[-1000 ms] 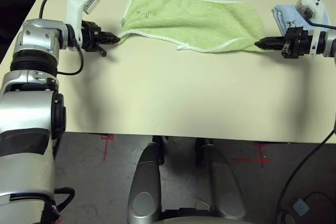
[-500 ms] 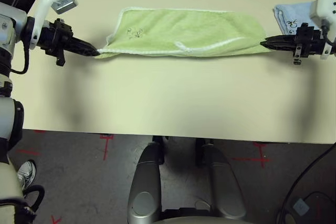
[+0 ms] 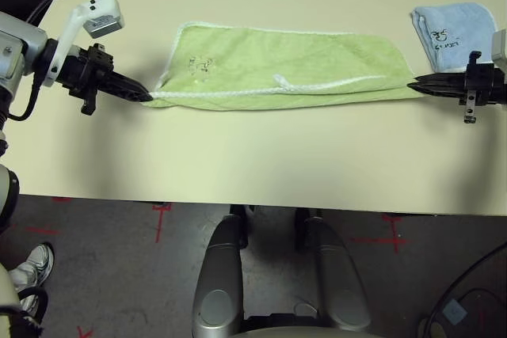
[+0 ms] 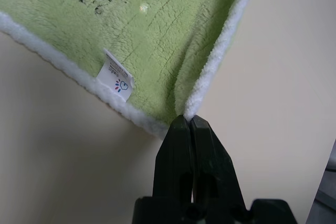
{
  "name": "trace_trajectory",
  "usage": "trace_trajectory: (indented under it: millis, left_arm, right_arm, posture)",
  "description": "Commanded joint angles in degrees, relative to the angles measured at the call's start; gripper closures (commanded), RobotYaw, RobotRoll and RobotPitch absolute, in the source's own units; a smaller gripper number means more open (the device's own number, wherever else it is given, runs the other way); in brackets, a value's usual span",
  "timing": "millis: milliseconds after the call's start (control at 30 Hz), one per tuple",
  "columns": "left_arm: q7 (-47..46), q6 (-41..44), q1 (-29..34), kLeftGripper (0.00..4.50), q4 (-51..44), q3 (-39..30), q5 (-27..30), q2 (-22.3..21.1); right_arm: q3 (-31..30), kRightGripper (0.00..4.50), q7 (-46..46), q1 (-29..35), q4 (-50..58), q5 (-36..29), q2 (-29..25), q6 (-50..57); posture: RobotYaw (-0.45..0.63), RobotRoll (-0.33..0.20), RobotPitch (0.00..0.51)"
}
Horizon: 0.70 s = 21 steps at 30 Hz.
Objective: Fold the towel and set it aside.
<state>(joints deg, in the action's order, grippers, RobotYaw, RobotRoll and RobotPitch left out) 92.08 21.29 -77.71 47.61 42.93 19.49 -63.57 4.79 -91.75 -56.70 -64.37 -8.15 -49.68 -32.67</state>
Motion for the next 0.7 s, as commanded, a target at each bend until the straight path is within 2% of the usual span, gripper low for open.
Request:
trace_trajectory:
  millis: [33,100,200,267,300,467,567,700]
  left_arm:
    - [0.4,0.6,0.8,4.47,-0.2,0.5,0.6,-0.1]
    - [0.4,0.8,0.7,4.5,-0.5,0.6,0.9,-0.2]
    - [0.4,1.2,0.4,4.5,-0.9,0.8,1.5,-0.6]
    - [0.4,1.5,0.3,4.5,-1.3,0.8,1.8,-0.9]
    - [0.4,1.6,0.5,4.5,-1.7,0.8,2.0,-1.1]
    - [0.4,2.3,0.8,4.5,-2.5,0.5,2.2,-0.9]
    - [0.4,2.8,1.0,4.5,-3.0,0.3,2.4,-0.9]
    - [0.4,3.3,1.5,4.5,-3.4,-0.2,2.3,-0.5]
  right_arm:
    - [-2.4,4.5,-0.7,2.8,1.9,-1.7,-1.1,0.6]
    - [-3.3,3.93,-0.7,3.0,2.3,-2.4,-1.5,3.6]
    - [-3.4,3.02,-0.7,2.2,3.0,-4.1,-2.3,15.0]
    - [-3.9,2.29,-0.7,1.3,4.6,-5.3,-3.1,26.3]
    - [-5.2,1.92,-0.7,0.9,6.4,-6.7,-3.6,33.1]
    - [-11.4,0.05,-0.7,1.1,14.5,-13.3,-5.6,49.1]
    - [-13.4,0.05,-0.7,-1.0,15.4,-16.3,-6.6,59.2]
    - [-11.7,0.05,1.0,-4.5,11.0,-12.5,-3.3,58.4]
  posture:
    - [0.06,0.0,0.396]
    - [0.07,0.0,0.395]
    - [0.07,0.0,0.387]
    - [0.07,0.0,0.386]
    - [0.07,0.0,0.384]
    - [0.08,0.0,0.383]
    - [0.08,0.0,0.382]
    - [0.08,0.0,0.382]
